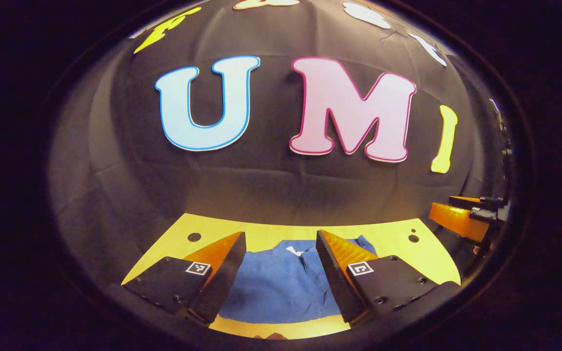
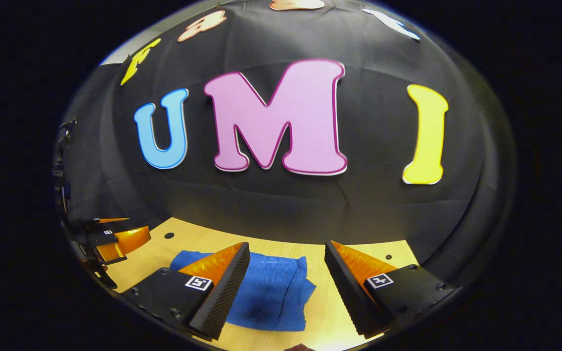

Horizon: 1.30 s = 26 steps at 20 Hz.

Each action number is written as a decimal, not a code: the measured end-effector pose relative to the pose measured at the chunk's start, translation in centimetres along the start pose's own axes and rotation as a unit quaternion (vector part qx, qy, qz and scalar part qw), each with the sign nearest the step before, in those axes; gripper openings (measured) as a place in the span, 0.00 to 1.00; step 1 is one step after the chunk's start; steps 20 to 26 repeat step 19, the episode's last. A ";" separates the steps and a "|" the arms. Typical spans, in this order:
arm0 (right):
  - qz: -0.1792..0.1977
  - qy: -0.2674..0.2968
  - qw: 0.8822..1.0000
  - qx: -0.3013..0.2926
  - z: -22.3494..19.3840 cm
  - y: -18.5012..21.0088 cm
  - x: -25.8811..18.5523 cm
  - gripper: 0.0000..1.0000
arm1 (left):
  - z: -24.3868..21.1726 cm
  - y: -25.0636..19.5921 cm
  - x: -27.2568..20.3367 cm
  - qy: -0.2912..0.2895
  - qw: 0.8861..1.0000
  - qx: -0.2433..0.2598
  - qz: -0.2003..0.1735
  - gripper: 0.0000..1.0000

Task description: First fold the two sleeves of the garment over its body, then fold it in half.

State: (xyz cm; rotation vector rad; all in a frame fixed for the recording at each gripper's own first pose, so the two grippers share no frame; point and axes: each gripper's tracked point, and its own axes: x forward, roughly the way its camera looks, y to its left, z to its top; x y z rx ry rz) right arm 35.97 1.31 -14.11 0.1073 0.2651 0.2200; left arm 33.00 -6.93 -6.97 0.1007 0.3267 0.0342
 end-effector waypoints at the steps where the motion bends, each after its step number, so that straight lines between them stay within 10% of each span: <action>1: 0.001 -0.009 1.000 -0.008 0.5 0.5 -2.3 0.98 | 0.2 -0.4 -2.4 -0.013 1.000 0.000 -0.004 0.84; 13: 0.059 -0.071 0.995 -0.037 2.0 10.8 -23.6 0.96 | -2.5 -1.9 -25.3 -0.133 0.991 0.018 0.002 0.81; 26: 0.078 -0.078 0.994 -0.020 3.0 13.1 -25.4 0.96 | -3.0 0.4 -29.3 -0.147 0.988 0.026 0.033 0.81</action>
